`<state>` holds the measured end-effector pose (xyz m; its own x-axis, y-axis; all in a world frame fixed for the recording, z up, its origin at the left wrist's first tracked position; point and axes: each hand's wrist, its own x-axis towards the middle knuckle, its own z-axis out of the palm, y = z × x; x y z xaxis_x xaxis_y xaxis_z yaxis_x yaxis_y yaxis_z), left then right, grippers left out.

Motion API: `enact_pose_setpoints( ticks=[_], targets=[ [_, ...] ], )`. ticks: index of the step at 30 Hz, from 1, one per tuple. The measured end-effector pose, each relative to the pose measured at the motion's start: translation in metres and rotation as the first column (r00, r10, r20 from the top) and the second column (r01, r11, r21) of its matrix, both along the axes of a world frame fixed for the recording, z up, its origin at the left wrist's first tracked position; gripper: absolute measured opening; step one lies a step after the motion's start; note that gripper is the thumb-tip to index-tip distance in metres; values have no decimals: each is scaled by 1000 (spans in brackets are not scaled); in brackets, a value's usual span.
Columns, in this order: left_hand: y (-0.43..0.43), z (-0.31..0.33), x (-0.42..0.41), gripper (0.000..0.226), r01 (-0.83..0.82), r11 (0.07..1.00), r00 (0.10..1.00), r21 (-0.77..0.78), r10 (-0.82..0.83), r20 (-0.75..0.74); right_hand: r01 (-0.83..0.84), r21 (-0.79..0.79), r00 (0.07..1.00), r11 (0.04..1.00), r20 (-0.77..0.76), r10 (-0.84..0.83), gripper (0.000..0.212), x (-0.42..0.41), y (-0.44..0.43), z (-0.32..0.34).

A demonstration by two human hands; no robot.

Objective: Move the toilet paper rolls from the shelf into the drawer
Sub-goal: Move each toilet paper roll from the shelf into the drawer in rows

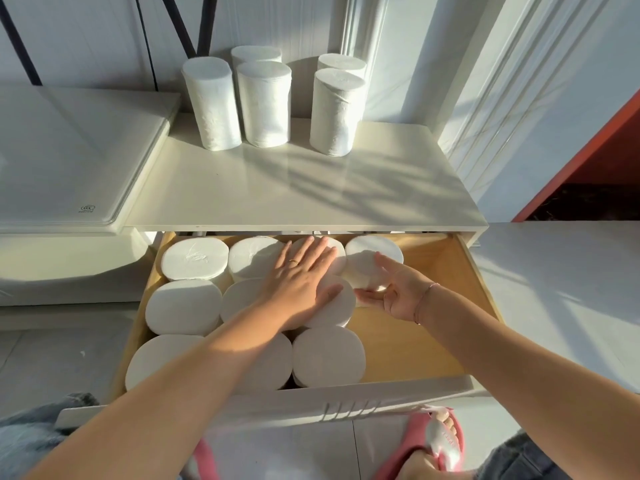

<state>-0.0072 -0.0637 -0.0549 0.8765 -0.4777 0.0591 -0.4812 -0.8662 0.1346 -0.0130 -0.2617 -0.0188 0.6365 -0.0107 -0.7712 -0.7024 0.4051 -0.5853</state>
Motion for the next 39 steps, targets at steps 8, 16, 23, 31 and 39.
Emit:
enact_pose_setpoints(
  ticks=[8, 16, 23, 31, 39],
  targets=[
    [2, 2, -4, 80, 15, 999, 999, -35, -14, 30, 52, -842, 964, 538, 184, 194, 53, 12, -41, 20],
    [-1, 6, 4, 70, 93, 995, 995, -24, -92, 37, 199, -805, 737, 558, 499, 457, 74, 139, -25, 58],
    [-5, 4, 11, 70, 133, 989, 991, -67, -130, 45, 146, -737, 718, 660, 537, 442, 110, 231, 18, 52],
    [-5, 3, 11, 70, 131, 989, 991, -70, -129, 24, 182, -604, 653, 776, 664, 364, 88, 263, 45, 56],
    [-4, 6, 10, 70, 135, 991, 991, -10, -134, 22, 120, -641, 602, 758, 654, 458, 82, 212, 25, 58]
  ],
)
